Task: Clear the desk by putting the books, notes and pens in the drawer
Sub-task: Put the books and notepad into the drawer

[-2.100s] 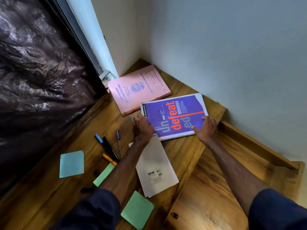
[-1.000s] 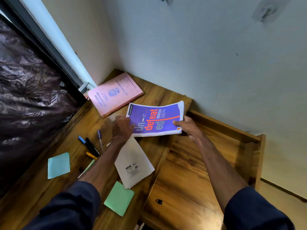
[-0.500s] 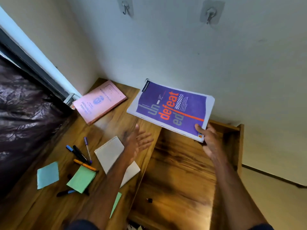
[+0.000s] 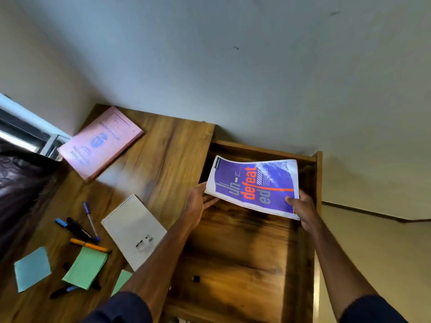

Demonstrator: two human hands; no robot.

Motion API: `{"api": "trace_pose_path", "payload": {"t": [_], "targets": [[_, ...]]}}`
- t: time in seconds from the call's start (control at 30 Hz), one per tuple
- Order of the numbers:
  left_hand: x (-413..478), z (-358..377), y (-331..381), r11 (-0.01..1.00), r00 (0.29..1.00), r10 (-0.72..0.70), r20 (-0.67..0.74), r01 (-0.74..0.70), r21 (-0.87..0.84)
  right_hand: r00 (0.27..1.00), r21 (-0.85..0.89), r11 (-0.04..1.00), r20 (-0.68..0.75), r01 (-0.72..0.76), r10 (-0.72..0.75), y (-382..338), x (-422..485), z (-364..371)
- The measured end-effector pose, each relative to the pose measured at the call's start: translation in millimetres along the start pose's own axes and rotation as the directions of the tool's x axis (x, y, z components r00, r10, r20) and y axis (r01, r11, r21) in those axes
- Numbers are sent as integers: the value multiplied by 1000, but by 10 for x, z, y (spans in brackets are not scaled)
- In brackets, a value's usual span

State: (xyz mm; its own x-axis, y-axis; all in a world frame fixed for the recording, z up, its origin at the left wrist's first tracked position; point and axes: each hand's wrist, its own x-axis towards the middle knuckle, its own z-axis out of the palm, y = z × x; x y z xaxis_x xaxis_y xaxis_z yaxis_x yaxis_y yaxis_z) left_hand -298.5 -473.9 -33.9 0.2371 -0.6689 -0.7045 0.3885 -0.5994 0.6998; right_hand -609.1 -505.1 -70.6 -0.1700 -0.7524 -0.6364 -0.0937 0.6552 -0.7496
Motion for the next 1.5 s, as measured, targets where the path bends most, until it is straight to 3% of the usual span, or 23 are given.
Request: {"api": "trace_pose_path", "payload": {"t": [0.17,0.23,0.37,0.5,0.63,0.83,1.0,1.3,1.5], "targets": [[158,136,-149,1000,1000,9,-18,-9,-7,990,-70,997,-135,26,-36,167,208,271],[303,128,-225,995,999,2,-43,3,100,984,-108,994,-171,35,-53,159,322,370],[522,83,-405,921,996,60,-62,-31,388,995,-255,966,-95,-49,26,139,662,429],[557,66,-483,888,995,82,-64,-44,458,994,-418,902,-65,-109,90,255,843,405],[577,59,-515,882,993,40,-110,16,471,996,-441,894,-67,-86,62,254,802,448],[526,171,-539,816,978,124,-170,-3,579,997,-496,866,-59,-72,49,146,805,571],[477,267,-621,702,983,169,-71,-70,709,996,-461,884,-62,-84,63,85,738,638],[511,276,-565,537,993,86,78,-112,836,998,-411,910,-29,-61,53,109,639,673],[397,184,-462,457,969,198,147,-224,861,968,-496,866,-180,65,-176,-33,302,920]]}}
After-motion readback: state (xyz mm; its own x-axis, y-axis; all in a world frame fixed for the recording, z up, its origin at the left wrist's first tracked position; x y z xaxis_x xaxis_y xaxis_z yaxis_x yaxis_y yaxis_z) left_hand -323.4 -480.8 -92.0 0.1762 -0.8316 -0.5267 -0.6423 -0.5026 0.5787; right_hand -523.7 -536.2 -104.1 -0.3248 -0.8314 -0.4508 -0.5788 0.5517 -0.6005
